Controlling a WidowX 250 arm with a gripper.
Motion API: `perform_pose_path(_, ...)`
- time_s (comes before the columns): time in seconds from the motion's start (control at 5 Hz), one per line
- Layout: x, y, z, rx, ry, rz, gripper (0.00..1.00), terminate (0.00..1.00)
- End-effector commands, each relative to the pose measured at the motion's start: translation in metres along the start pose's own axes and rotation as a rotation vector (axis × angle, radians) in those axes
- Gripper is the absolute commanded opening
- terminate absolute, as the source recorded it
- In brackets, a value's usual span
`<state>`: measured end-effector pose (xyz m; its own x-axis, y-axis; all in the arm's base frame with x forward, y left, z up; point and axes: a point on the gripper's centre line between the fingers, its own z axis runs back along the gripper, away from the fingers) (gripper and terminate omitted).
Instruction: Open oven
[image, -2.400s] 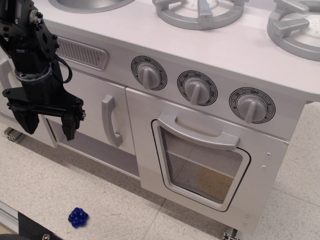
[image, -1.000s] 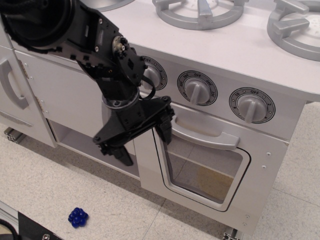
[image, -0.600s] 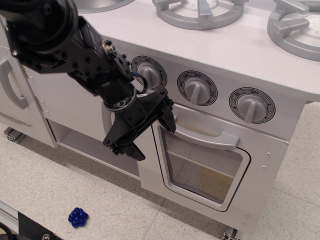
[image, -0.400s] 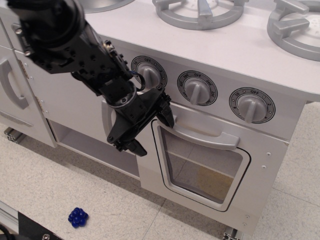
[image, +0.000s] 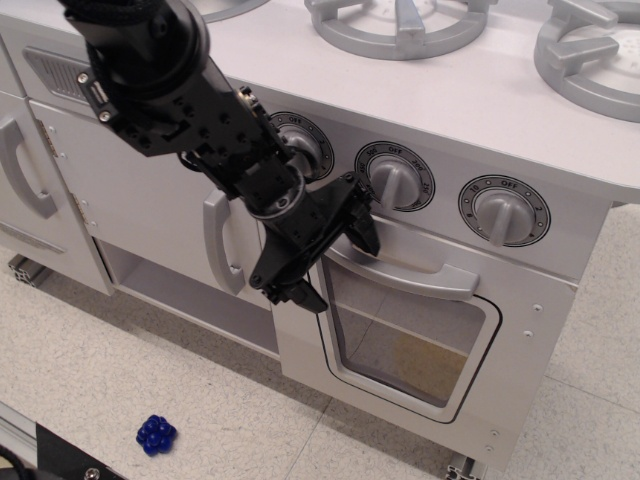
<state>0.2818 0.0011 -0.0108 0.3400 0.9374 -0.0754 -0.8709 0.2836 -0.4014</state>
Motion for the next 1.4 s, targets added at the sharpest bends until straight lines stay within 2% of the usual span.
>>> perform_pose_path(0.0,0.009,-0.015,-0.007,0.009,-0.044,0.007,1.00,0.00)
perform_pose_path(0.2,0.011,-0.009,-0.010,0.062,-0.052,0.023,1.00,0.00)
perform_pose_path(0.4,0.003,0.008,-0.001,0.095,-0.031,-0.005,1.00,0.00)
perform_pose_path(0.6,-0.001,0.024,0.005,0.123,-0.054,-0.044,1.00,0.00)
perform_pose_path(0.8,-0.006,0.040,0.017,0.175,-0.040,-0.109,1.00,0.00)
perform_pose_path(1.0,-0.011,0.051,0.031,0.259,-0.035,-0.167,1.00,0.00)
perform_pose_path(1.2,-0.017,0.057,0.053,0.362,-0.060,-0.310,1.00,0.00)
